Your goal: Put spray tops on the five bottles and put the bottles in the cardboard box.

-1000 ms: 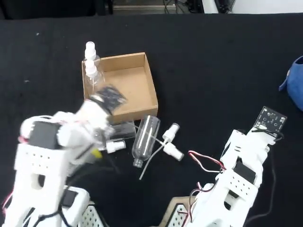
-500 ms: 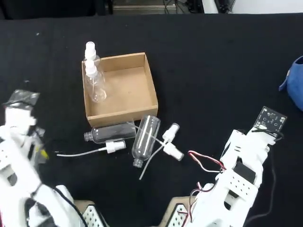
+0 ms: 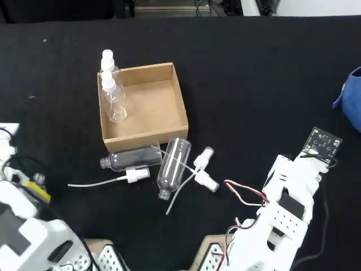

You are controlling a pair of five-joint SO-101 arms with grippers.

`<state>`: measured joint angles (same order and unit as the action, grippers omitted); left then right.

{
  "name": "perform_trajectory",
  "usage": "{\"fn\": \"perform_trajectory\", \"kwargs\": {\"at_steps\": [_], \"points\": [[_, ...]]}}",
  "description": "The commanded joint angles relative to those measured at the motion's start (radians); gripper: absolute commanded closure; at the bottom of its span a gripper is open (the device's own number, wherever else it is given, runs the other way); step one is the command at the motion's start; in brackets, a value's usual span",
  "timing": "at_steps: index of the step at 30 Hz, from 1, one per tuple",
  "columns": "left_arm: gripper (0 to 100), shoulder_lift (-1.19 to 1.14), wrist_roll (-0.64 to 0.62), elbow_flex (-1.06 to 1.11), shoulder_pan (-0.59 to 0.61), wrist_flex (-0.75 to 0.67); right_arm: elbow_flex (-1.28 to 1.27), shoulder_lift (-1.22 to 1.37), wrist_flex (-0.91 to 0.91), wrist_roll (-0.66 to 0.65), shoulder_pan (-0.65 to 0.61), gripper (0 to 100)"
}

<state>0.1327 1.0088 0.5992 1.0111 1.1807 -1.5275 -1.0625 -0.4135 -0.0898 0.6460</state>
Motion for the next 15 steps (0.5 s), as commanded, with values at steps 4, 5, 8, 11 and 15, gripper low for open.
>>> {"fn": "perform_trajectory", "kwargs": {"at_steps": [4,5,8,11,15], "points": [[78,-0.115,0.012,-0.194,-0.019,-0.005,0.002,-0.035,0.023,-0.006,-0.018,95.3],[78,-0.124,0.012,-0.194,-0.022,-0.005,0.002,-0.035,0.023,-0.006,-0.018,95.3],[78,-0.147,0.068,-0.174,-0.035,-0.006,0.002,-0.035,0.023,-0.006,-0.018,95.3],[78,-0.149,0.178,-0.127,-0.035,-0.006,0.002,-0.035,0.023,-0.006,-0.018,95.3],[78,-0.147,0.167,-0.105,-0.031,0.0,0.002,-0.035,0.023,-0.006,-0.018,95.3]]}}
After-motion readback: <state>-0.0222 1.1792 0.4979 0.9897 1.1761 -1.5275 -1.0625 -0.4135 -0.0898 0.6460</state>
